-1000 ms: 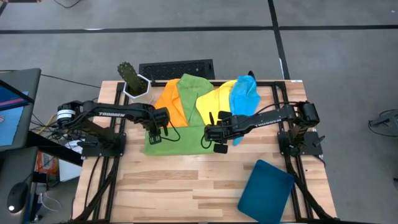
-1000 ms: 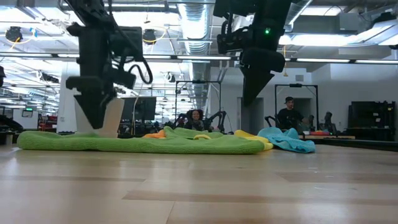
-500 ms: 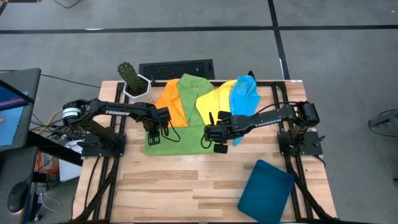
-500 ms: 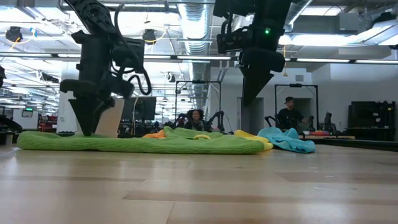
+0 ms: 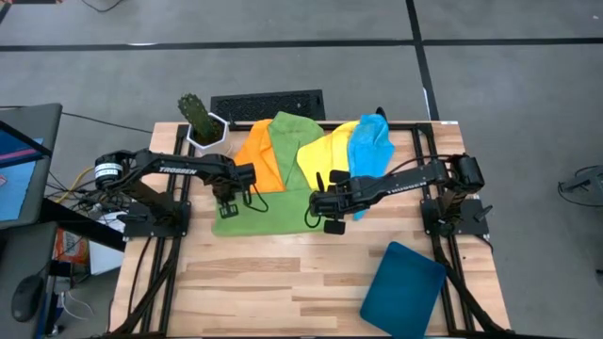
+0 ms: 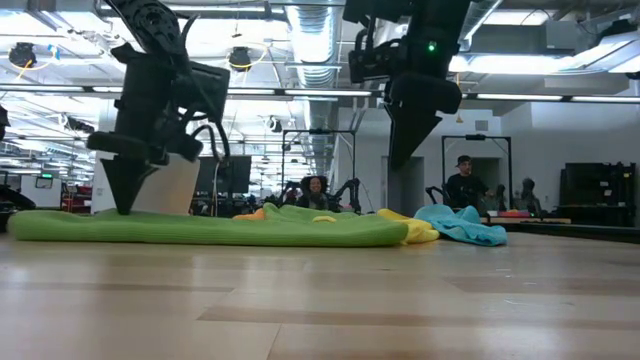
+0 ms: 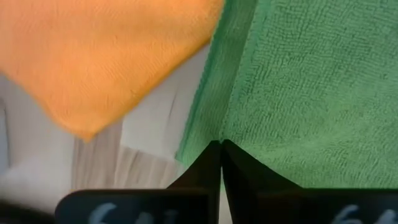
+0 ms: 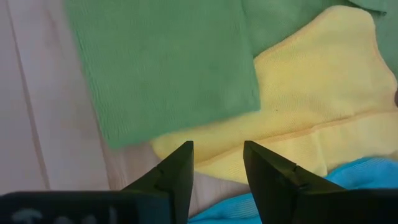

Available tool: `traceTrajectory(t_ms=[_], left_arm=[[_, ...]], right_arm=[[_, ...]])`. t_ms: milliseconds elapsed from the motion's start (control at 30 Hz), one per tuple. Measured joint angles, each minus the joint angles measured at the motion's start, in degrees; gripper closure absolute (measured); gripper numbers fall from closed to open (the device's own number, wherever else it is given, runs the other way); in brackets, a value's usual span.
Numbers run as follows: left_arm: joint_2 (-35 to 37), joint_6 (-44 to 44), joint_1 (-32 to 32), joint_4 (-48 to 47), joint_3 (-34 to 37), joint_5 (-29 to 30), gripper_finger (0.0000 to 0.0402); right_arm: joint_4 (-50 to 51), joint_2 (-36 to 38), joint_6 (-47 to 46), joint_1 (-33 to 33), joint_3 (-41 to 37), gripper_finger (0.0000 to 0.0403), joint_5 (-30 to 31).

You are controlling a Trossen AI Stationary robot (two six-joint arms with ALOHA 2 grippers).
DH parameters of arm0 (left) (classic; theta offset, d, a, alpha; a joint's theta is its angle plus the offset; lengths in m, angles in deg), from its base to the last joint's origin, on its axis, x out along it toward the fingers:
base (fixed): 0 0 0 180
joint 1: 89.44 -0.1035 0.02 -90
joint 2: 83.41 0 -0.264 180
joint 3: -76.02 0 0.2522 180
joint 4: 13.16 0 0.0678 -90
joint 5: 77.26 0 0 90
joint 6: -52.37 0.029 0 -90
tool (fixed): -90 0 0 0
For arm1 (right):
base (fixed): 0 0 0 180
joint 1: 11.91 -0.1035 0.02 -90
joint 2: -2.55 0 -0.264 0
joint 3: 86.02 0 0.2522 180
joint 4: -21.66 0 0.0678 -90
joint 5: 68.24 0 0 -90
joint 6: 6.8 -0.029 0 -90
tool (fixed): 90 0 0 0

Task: Fold microfiber towels
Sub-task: Fold the right green microfiber towel

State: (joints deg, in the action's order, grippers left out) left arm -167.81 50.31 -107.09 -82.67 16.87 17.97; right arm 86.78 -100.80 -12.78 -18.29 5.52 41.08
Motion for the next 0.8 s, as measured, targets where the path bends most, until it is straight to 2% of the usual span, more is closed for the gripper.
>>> traceTrajectory(t_ms=[367,467,633,800], left_arm=[[0.0,-4.5,0.0,0.9,0.0,0.0,0.0397],[0.0,-5.7,0.0,0.8,0.0,-0.1,0.0392],[0.0,-8.4,0.0,-1.4,0.0,-0.1,0.0361],[0.1,-11.5,0.0,-5.3,0.0,-0.1,0.0315]], right_arm=[[-1.2,0.0,-1.0,0.0,0.0,0.0241,0.0],[-4.1,0.0,-1.0,-0.1,-0.4,0.0242,-1.1],[-14.4,0.0,0.9,-0.8,-4.5,0.0240,-7.6],[-23.6,0.0,0.1,-1.5,-9.8,0.0237,-8.1]])
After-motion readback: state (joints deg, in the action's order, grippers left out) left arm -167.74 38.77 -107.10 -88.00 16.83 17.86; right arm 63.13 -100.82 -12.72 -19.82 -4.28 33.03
